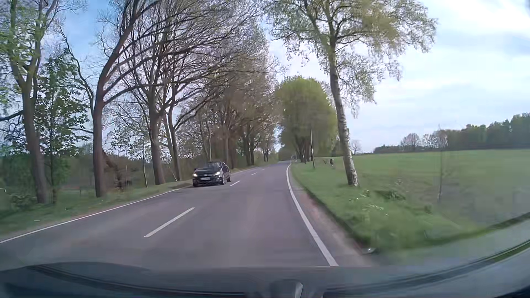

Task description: Follow the waypoints while adhering to traffic rules and regulations

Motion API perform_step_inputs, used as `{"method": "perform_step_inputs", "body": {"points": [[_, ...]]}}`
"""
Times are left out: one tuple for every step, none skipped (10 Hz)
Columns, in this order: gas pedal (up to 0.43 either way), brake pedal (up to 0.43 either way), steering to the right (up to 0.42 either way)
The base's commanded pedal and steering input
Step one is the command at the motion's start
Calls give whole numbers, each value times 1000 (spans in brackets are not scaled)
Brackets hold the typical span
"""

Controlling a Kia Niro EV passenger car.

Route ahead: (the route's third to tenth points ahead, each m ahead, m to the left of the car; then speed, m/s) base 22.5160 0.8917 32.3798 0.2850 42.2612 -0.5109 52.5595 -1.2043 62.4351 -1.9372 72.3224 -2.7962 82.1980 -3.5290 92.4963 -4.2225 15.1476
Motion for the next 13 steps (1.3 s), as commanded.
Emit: {"method": "perform_step_inputs", "body": {"points": [[138, 0, 4], [138, 0, 4], [150, 0, 4], [150, 0, 5], [150, 0, 5], [150, 0, 6], [150, 0, 5], [150, 0, 5], [150, 0, 5], [150, 0, 6], [150, 0, 6], [150, 0, 6], [150, 0, 7]]}}
